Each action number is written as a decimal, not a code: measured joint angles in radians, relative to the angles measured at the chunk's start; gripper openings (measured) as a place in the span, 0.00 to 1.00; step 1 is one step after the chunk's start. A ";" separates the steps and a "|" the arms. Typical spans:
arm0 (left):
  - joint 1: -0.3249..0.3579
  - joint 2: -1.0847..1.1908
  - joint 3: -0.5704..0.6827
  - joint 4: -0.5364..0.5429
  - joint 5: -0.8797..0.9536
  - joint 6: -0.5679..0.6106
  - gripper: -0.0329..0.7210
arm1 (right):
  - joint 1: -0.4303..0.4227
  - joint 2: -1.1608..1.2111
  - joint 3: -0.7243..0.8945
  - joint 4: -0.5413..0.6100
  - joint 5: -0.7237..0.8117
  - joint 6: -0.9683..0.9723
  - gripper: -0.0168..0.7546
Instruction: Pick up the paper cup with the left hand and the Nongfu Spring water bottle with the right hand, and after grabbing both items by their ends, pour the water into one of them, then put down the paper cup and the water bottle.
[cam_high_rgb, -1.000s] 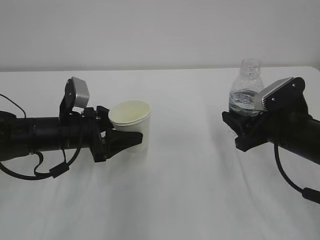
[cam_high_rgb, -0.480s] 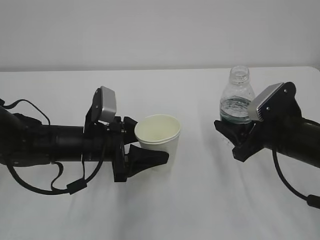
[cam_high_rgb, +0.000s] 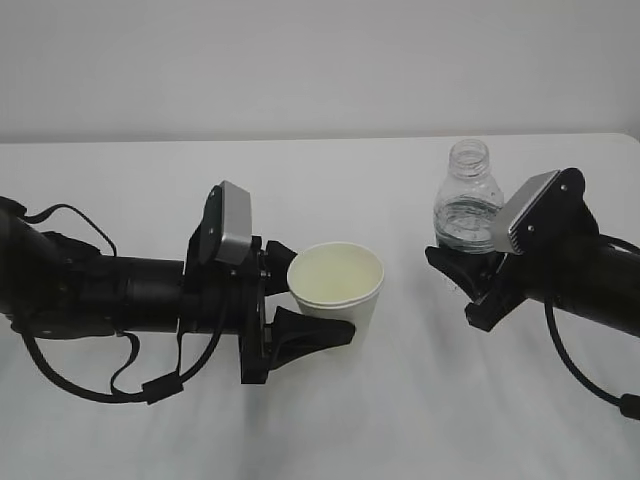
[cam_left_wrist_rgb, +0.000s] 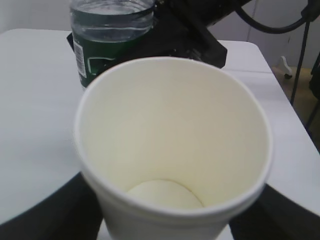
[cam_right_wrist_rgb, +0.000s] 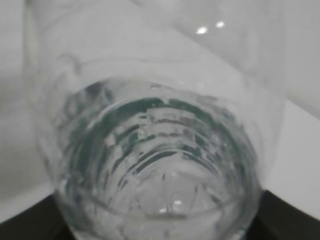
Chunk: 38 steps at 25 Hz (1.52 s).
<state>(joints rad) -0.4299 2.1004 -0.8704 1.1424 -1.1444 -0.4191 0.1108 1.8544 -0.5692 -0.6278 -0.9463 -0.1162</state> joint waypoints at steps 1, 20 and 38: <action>-0.002 0.000 0.000 0.000 0.000 0.001 0.71 | 0.000 0.000 0.000 -0.002 0.000 -0.005 0.62; -0.006 0.000 0.000 -0.014 0.000 0.030 0.71 | 0.027 0.000 -0.070 -0.049 -0.007 -0.128 0.62; -0.006 0.000 0.000 0.017 0.000 0.032 0.71 | 0.053 0.000 -0.123 -0.049 0.021 -0.305 0.62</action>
<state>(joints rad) -0.4356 2.1004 -0.8704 1.1592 -1.1444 -0.3875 0.1638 1.8544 -0.6922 -0.6770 -0.9249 -0.4214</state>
